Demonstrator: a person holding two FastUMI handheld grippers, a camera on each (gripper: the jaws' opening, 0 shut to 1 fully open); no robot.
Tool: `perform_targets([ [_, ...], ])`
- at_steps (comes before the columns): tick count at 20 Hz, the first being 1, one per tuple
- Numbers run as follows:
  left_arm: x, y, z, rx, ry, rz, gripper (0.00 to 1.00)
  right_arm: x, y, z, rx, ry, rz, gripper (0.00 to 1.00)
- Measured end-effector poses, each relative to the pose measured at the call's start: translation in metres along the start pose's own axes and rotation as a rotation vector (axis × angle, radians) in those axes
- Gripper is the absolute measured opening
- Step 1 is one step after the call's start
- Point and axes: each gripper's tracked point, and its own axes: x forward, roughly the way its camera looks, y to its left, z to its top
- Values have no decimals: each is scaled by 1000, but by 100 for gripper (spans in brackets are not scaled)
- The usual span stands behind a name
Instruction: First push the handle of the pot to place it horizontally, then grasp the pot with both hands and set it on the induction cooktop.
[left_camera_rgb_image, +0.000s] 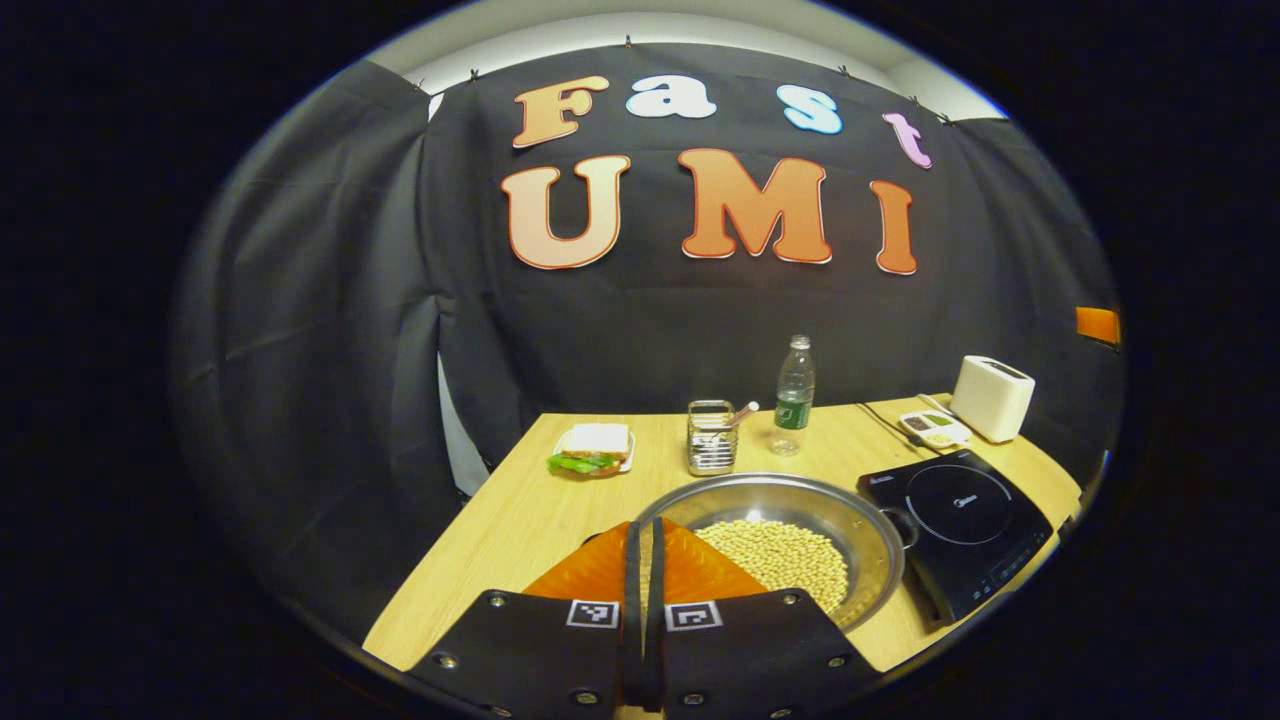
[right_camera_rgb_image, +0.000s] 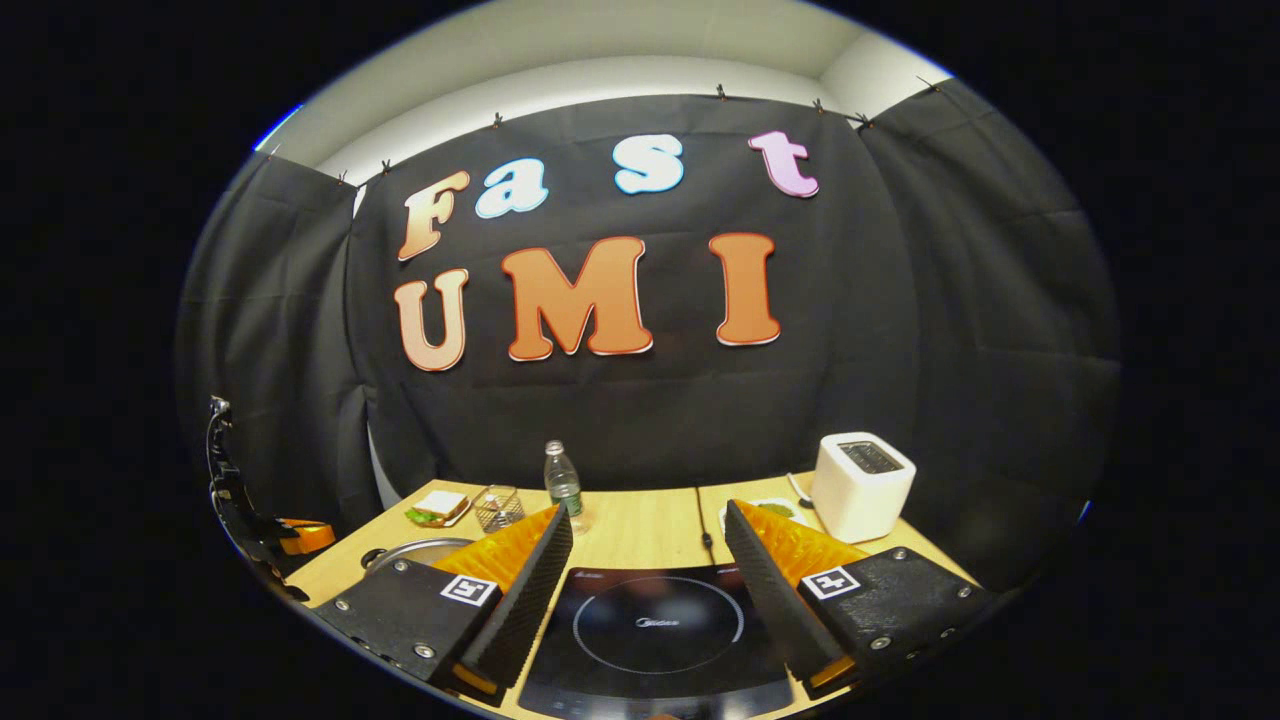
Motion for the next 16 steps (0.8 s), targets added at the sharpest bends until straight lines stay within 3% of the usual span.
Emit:
perform_targets([
  [2, 1, 1, 0, -6, -13, -39, 2, 8, 22, -11, 9, 1, 10, 95],
  [3, 2, 0, -1, -12, -21, -70, 3, 14, 29, -20, 5, 9, 5, 100],
  [4, 4, -2, -4, -22, -23, -104, 2, 20, 36, -29, -4, 17, -3, 95],
  [5, 6, -2, -7, -32, -24, -132, 27, 24, 42, -36, -10, 25, -16, 95],
  [6, 9, -4, -11, -36, -26, -158, 38, 29, 47, -45, -14, 35, -33, 95],
  [9, 21, 6, -18, -66, -40, -177, 95, 38, 67, -68, -29, 63, -62, 95],
  [13, 44, 12, -46, -84, 9, -224, 94, 52, 89, -102, -102, 95, -97, 95],
  [16, 63, 17, -69, -102, 65, -240, 94, 69, 107, -141, -119, 188, -88, 96],
])
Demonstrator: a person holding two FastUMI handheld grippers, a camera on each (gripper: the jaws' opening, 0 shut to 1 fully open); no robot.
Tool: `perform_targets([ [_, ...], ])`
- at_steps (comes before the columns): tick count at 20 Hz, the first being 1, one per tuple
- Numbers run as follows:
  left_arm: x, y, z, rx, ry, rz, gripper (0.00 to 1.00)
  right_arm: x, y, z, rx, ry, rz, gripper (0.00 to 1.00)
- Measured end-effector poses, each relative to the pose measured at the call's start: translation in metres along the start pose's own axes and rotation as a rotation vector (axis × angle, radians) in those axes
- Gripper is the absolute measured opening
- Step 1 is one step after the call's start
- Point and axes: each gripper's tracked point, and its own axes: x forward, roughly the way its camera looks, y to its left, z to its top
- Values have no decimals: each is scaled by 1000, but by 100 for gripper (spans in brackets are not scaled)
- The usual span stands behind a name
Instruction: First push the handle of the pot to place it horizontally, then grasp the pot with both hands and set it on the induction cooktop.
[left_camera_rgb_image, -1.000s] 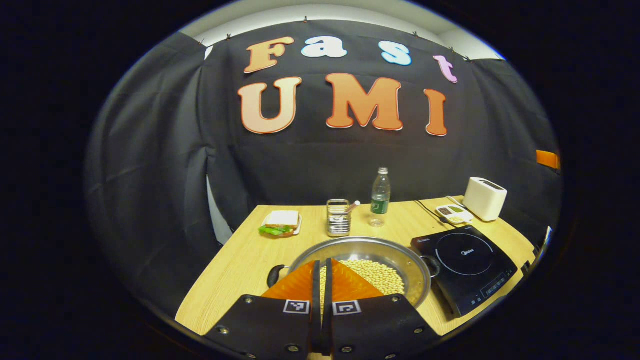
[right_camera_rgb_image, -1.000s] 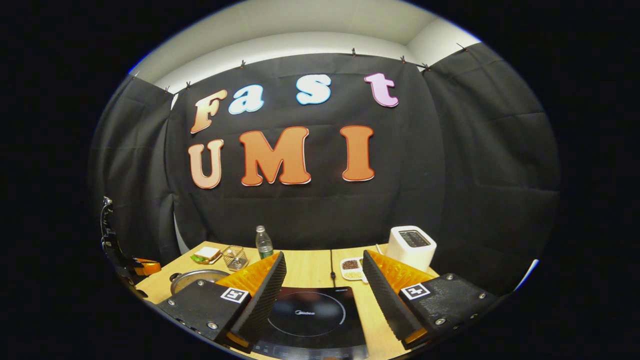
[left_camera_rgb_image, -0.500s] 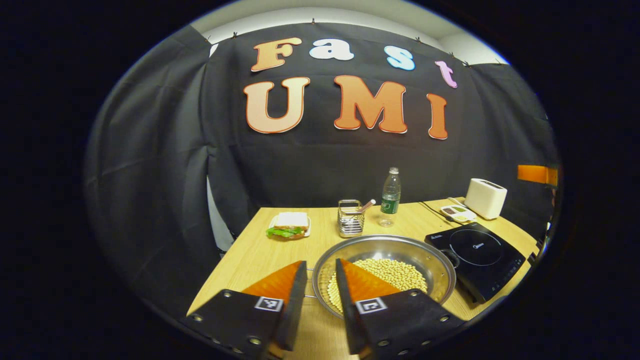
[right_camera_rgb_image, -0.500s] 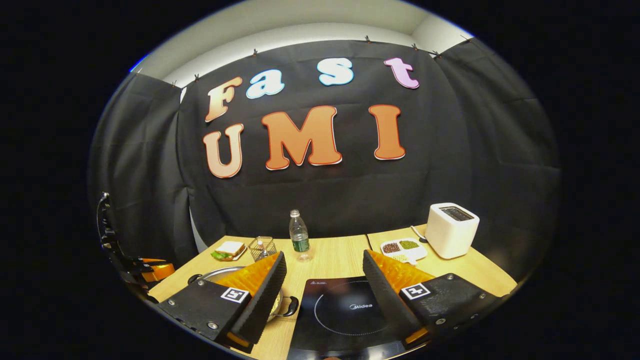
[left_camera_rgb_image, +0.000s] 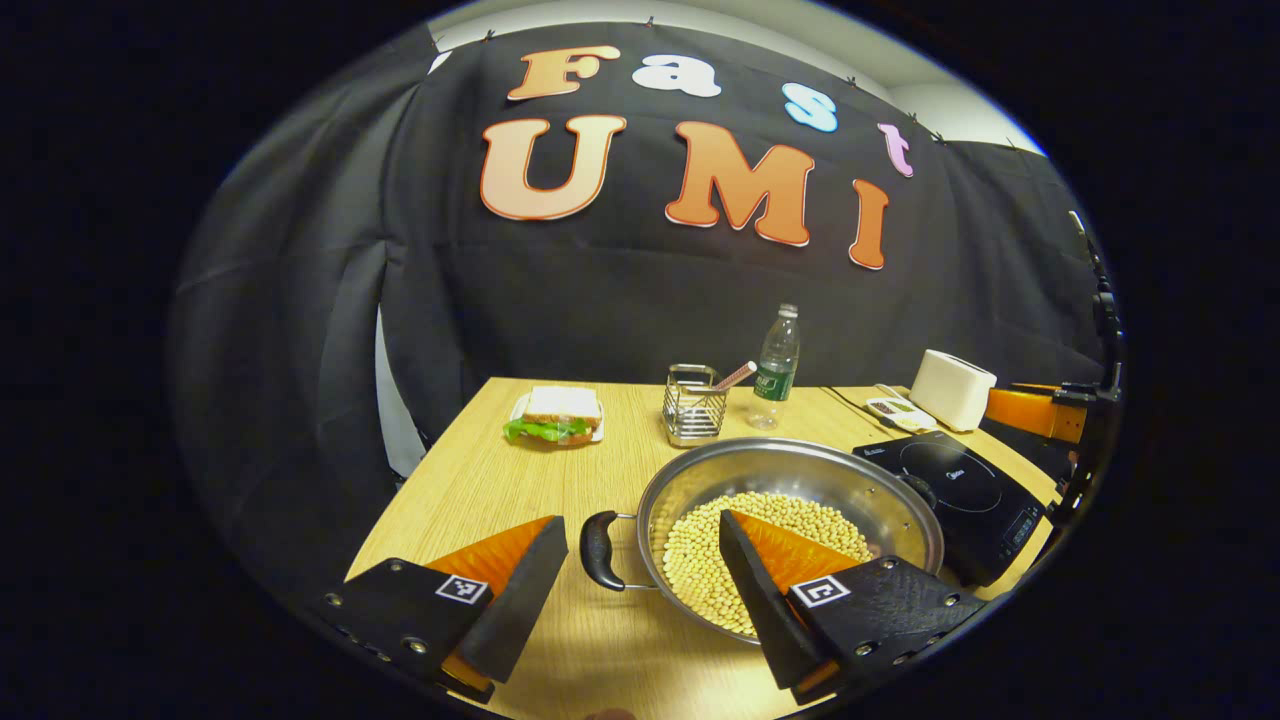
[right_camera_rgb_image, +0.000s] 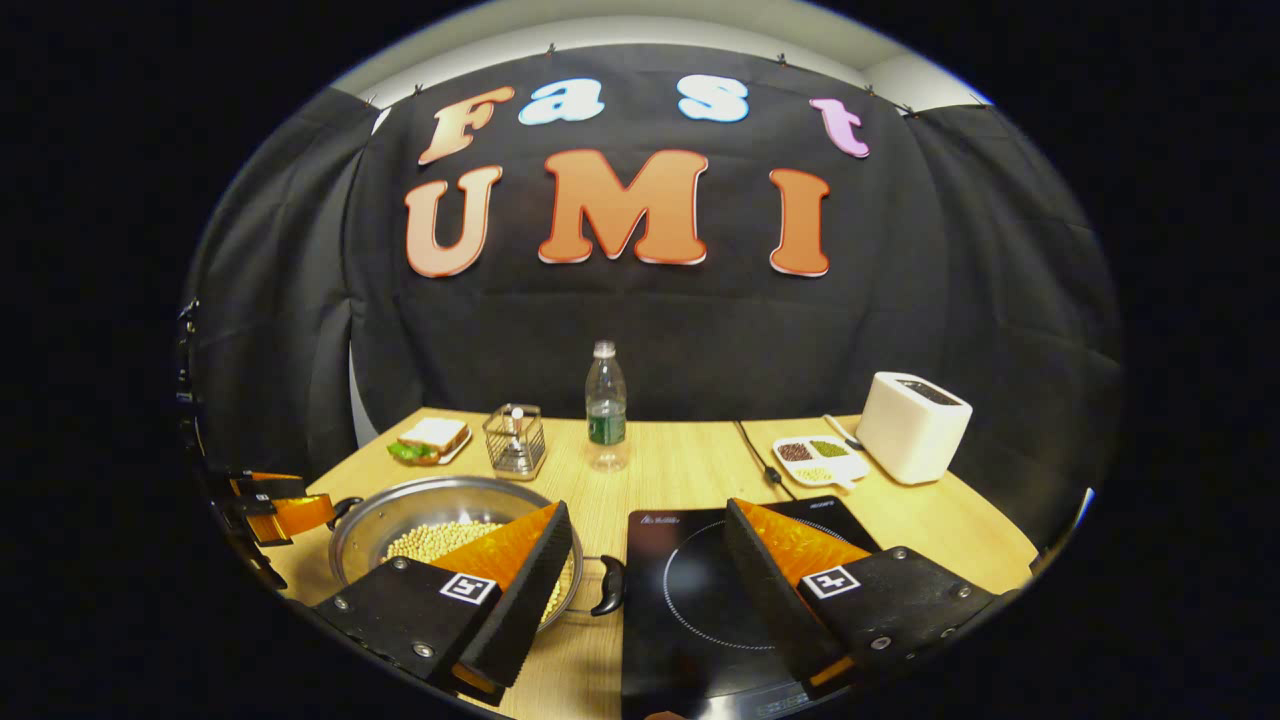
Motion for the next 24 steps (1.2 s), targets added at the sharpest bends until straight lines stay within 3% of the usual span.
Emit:
perform_targets([
  [9, 39, 18, -34, -8, 93, -8, 94, 43, 44, -65, -14, 186, 28, 96],
  [13, 51, 17, -35, -5, 89, -31, 93, 52, 37, -75, 9, 225, 1, 96],
  [18, 64, 12, -42, -27, 102, -53, 93, 54, 33, -87, 21, 268, -8, 87],
  [21, 68, 6, -45, -22, 118, -72, 94, 56, 27, -90, 19, 274, -25, 77],
  [22, 71, 6, -45, -22, 121, -72, 93, 57, 25, -91, 28, 285, -27, 73],
  [23, 71, 5, -44, -27, 122, -75, 78, 56, 25, -91, 47, 288, -24, 66],
  [24, 72, 4, -46, -23, 129, -71, 73, 58, 26, -93, 61, 297, -18, 65],
])
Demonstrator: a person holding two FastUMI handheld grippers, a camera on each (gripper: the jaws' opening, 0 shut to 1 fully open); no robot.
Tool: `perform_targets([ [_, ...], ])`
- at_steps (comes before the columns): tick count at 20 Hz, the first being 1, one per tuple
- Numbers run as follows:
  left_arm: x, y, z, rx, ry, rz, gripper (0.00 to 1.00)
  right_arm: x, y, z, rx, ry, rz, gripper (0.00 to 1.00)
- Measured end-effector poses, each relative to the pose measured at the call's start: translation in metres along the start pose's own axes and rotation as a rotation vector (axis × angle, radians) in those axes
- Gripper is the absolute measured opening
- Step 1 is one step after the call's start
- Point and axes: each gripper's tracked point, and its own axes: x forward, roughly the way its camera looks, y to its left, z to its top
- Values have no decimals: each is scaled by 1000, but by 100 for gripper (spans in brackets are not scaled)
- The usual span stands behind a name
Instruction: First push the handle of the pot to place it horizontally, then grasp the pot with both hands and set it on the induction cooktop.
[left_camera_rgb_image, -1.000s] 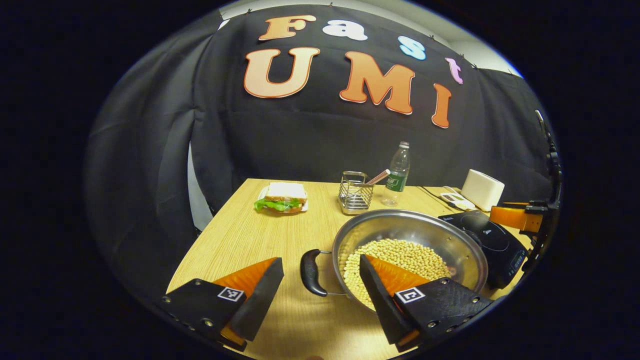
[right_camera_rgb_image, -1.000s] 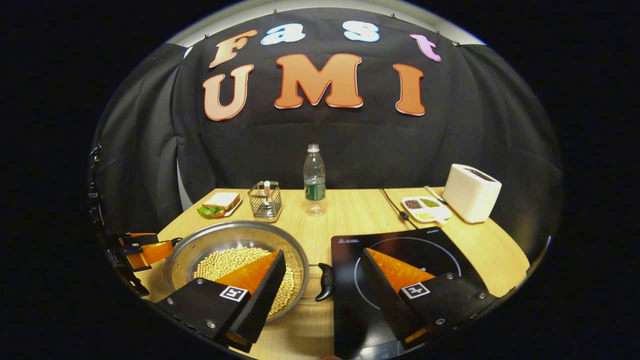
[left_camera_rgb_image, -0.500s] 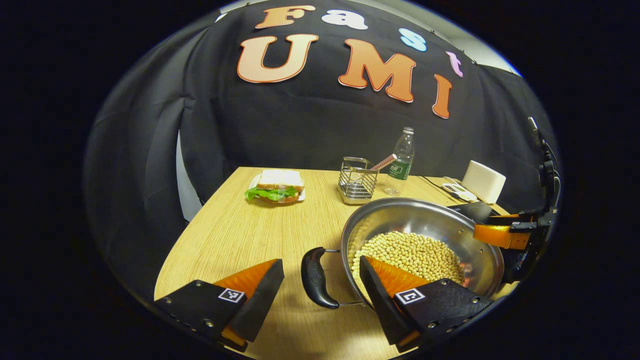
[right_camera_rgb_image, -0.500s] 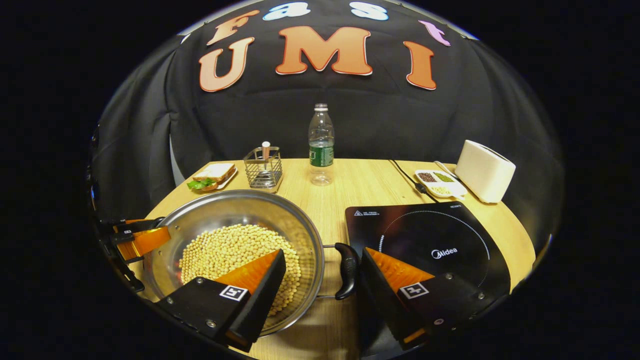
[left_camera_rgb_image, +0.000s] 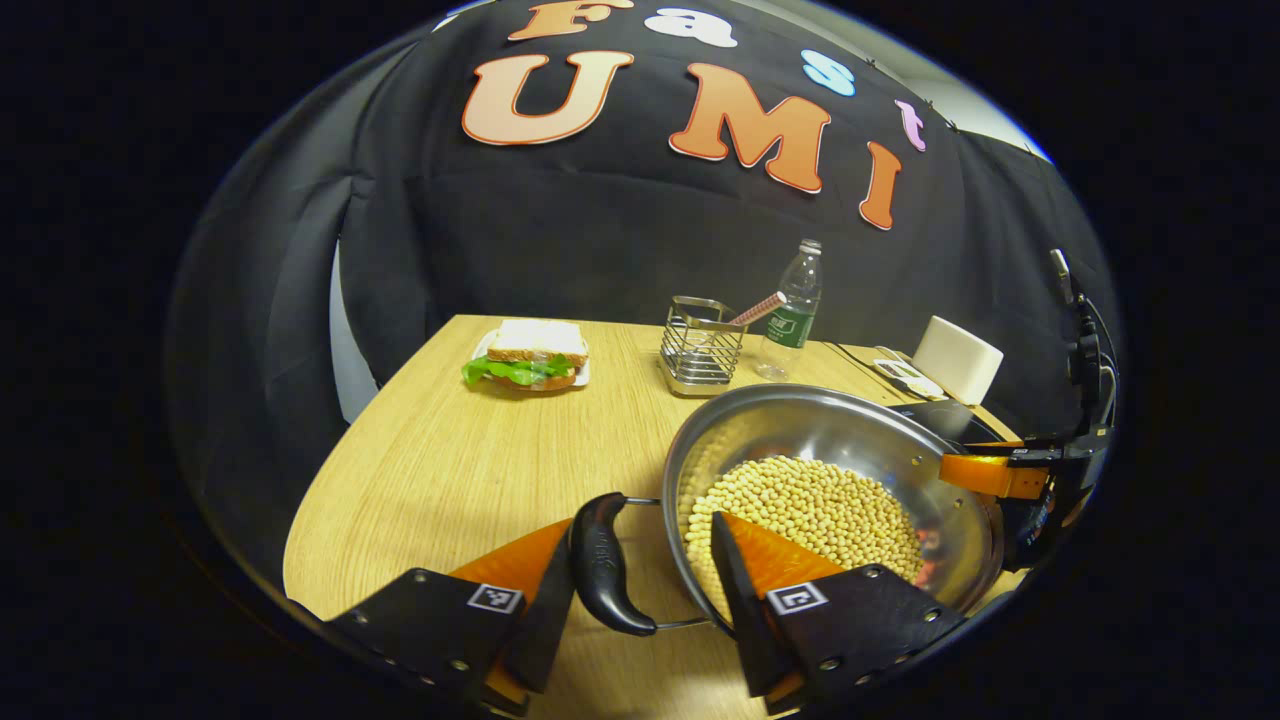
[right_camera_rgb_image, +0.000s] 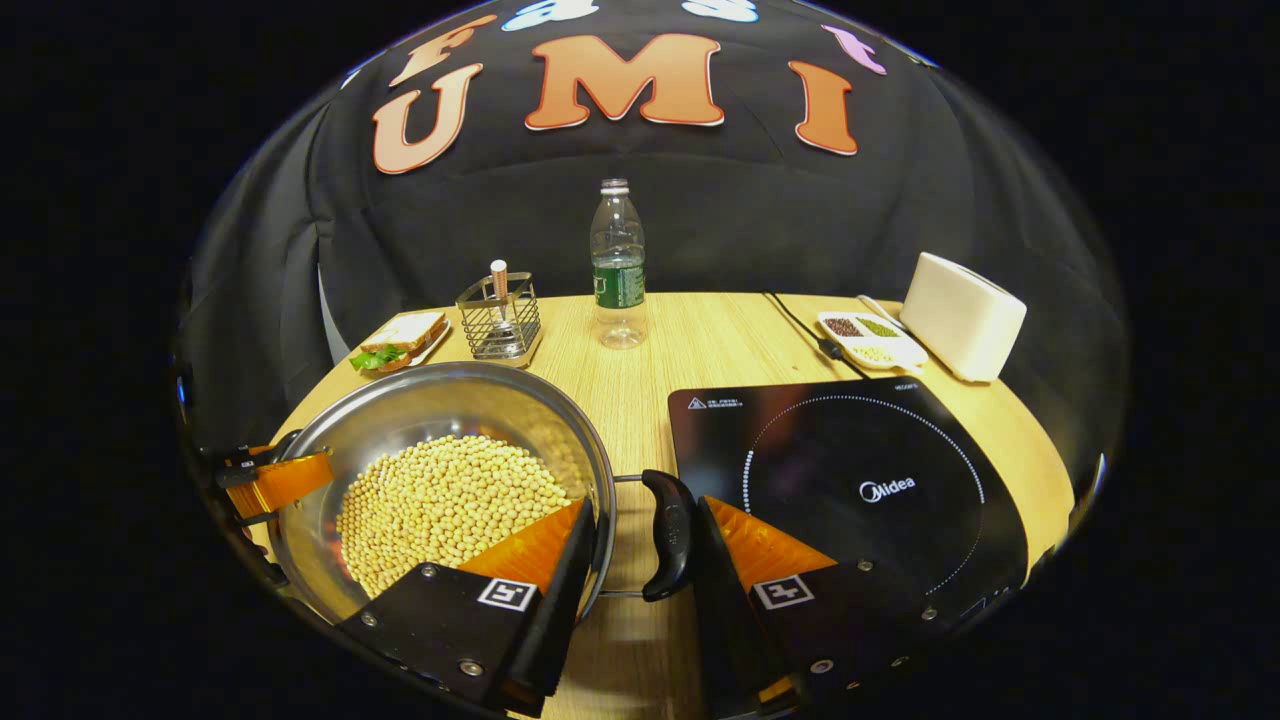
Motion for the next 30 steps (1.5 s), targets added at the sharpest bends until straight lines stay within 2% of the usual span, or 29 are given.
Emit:
perform_targets([
  [1, 1, 0, -2, 5, 6, 3, 69, -1, 0, -1, 10, 6, 8, 60],
  [2, 2, 0, -3, 6, 14, 5, 68, -1, 0, -1, 14, 15, 15, 64],
  [4, 2, 1, -5, -1, 27, 12, 65, 4, 0, -1, 18, 6, 16, 62],
  [5, 1, 2, -6, -7, 32, 16, 65, 4, 1, 2, 11, -3, 17, 56],
  [6, 2, 3, -5, -20, 22, 35, 61, 3, 1, 2, 15, -6, 21, 58],
  [9, -6, 5, -4, -59, 19, 85, 53, 2, 0, 4, 72, 2, 35, 46],
  [11, -12, 5, -8, -98, 17, 105, 51, -3, 0, 4, 79, 15, 44, 41],
  [14, -27, -2, -5, -134, 8, 119, 51, -19, -3, 15, 83, -10, 60, 40],
  [21, -69, -32, 34, -79, -73, 143, 49, -57, -26, 40, 116, -59, 97, 40],
  [30, -75, -116, 62, -44, -88, 109, 49, -90, -96, 57, 139, -106, 65, 40],
])
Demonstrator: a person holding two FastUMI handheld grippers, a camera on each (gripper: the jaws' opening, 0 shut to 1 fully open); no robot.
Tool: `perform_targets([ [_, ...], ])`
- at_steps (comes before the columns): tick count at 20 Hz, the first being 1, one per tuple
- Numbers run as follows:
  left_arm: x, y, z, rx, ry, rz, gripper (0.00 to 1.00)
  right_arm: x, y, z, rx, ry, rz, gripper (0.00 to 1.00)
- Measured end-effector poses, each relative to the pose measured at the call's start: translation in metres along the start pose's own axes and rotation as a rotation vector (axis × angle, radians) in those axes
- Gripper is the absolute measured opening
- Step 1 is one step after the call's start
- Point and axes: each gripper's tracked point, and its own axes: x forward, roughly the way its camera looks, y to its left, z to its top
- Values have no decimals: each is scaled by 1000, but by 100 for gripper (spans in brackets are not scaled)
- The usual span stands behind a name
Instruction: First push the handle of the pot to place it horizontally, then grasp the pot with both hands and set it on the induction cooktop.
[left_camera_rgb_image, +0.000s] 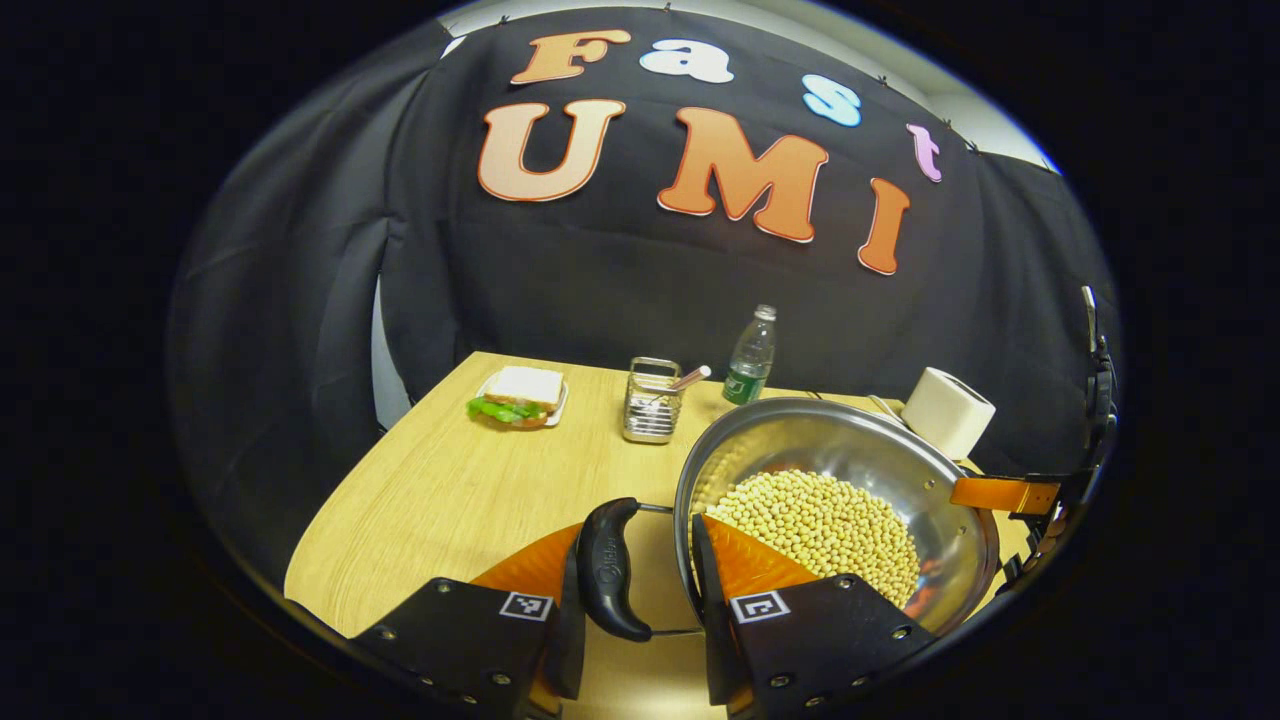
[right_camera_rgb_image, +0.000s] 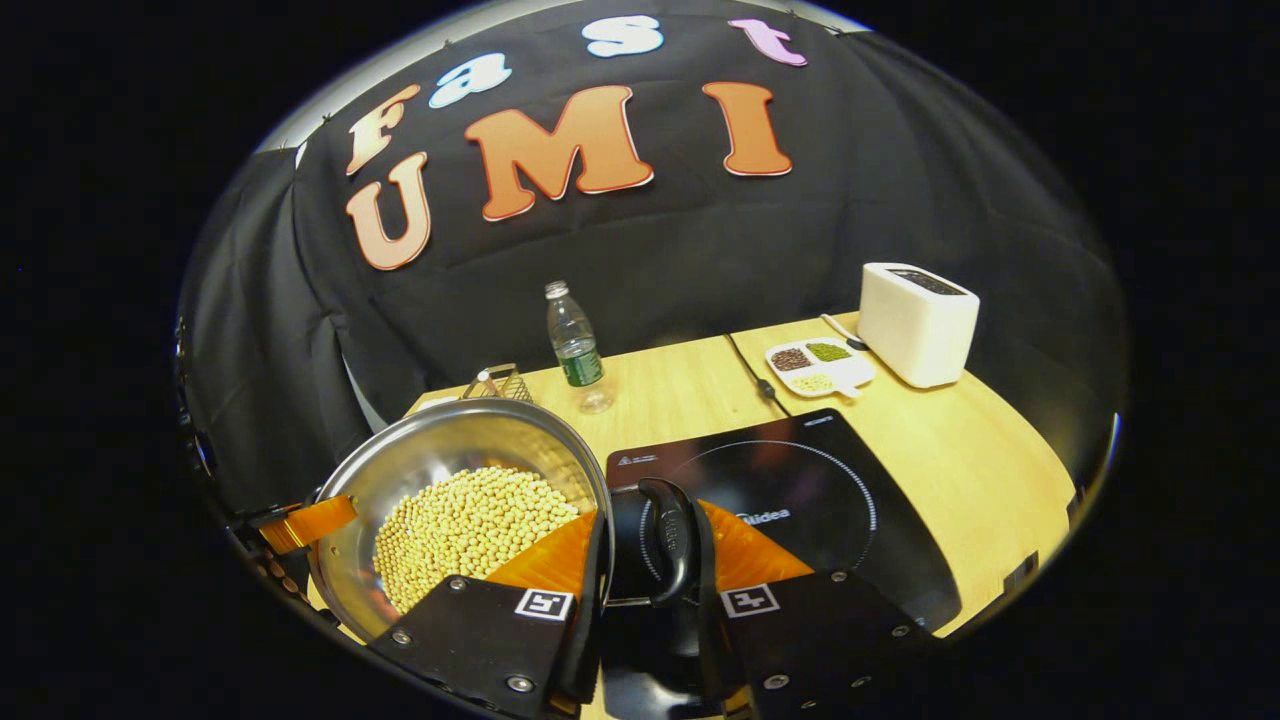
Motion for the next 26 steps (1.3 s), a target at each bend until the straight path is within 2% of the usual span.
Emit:
perform_targets([
  [11, 4, -115, 5, 37, -2, -62, 49, -25, -106, 23, 41, -32, -56, 40],
  [12, 3, -124, 6, 45, 1, -63, 49, -24, -114, 24, 49, -32, -57, 35],
  [13, 5, -133, 6, 53, 2, -65, 49, -24, -121, 24, 56, -31, -58, 35],
  [14, 6, -140, 5, 61, 5, -65, 51, -25, -129, 22, 61, -29, -60, 40],
  [17, 11, -162, 0, 74, 17, -72, 49, -25, -152, 21, 67, -26, -70, 40],
  [18, 13, -172, -4, 76, 28, -76, 49, -24, -159, 22, 72, -26, -75, 35],
  [19, 17, -179, -7, 78, 37, -80, 49, -23, -167, 22, 73, -26, -83, 40],
  [20, 20, -186, -9, 78, 44, -83, 49, -23, -174, 22, 78, -29, -91, 35],
  [21, 22, -191, -12, 80, 49, -88, 49, -23, -182, 22, 79, -32, -98, 39],
  [26, 34, -223, -23, 93, 69, -113, 51, -21, -214, 17, 115, -24, -124, 39],
])
